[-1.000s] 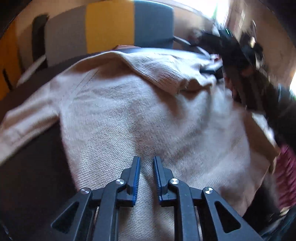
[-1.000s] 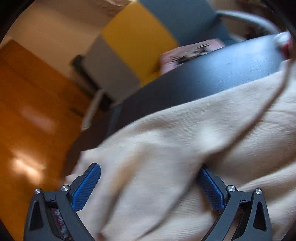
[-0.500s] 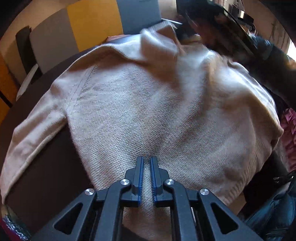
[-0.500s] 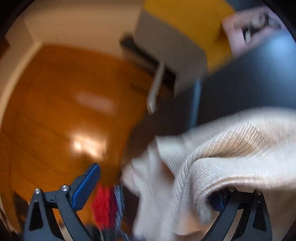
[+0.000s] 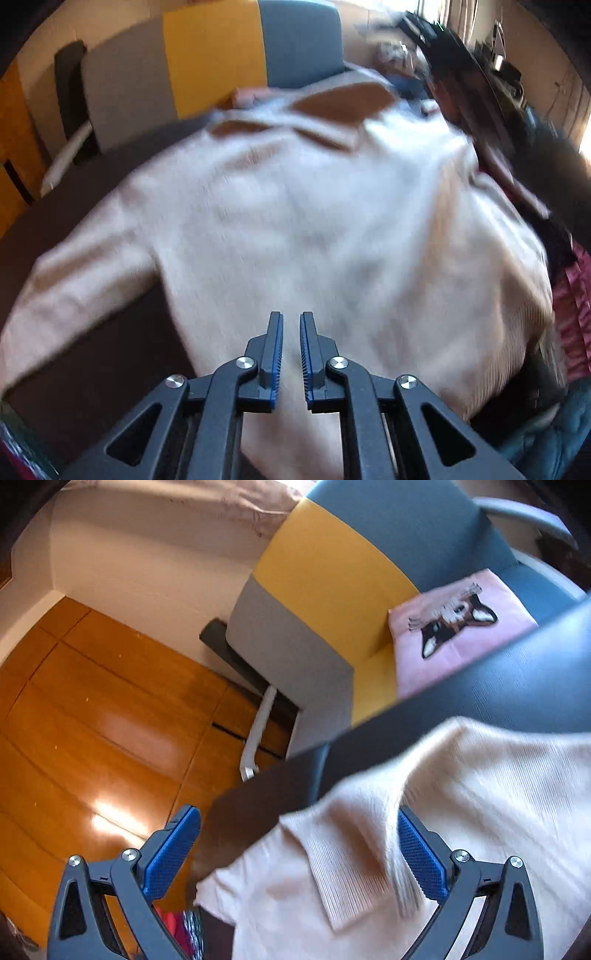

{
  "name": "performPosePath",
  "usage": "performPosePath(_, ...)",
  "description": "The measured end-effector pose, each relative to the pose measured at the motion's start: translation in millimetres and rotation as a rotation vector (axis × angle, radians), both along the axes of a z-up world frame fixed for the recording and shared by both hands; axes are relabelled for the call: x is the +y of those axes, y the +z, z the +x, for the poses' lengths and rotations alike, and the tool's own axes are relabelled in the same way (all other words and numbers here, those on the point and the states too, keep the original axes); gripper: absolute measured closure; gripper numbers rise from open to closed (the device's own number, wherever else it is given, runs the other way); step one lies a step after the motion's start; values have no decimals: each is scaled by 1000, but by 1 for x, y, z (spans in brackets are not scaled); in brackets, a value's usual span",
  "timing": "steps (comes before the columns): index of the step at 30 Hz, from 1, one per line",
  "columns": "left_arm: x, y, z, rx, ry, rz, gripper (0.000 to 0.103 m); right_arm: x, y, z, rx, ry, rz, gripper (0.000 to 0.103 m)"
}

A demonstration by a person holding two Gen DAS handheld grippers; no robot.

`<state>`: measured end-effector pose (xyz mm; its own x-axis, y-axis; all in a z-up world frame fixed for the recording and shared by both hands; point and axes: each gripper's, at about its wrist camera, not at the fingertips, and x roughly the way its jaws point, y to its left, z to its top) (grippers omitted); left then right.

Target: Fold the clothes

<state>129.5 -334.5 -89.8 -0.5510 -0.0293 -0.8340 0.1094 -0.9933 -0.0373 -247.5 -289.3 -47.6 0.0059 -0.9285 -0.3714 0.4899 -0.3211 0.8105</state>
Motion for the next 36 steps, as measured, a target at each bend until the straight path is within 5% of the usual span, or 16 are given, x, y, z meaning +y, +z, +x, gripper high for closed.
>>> performPosePath(3, -8, 9, -26, 30, 12, 83, 89, 11, -12, 3, -11, 10, 14, 0)
performPosePath(9, -25, 2, -106, 114, 50, 401, 74, 13, -32, -7, -1, 10, 92, 0)
performPosePath(17, -24, -31, -186, 42, 138, 522, 69, -4, -55, -18, -55, 122, 133, 0)
performPosePath(20, -32, -46, -207, 11, 170, 616, 79, -20, -59, -20, -95, 207, 140, 0)
performPosePath(22, -40, -41, -223, 52, 178, 662, 100, -35, -50, -30, -134, 226, 87, 0)
performPosePath(25, -70, -3, -233, 253, 231, 703, 99, -43, -15, -53, -106, 150, -99, 0)
performPosePath(27, -97, 24, -229, 357, 305, 701, 88, -39, 6, -65, -49, 67, -173, 0)
performPosePath(29, -116, 35, -217, 374, 368, 649, 80, -34, 5, -65, -29, 46, -126, 0)
performPosePath(36, -123, 6, -144, 234, 516, 368, 76, -17, -28, -25, 83, 49, 133, 0)
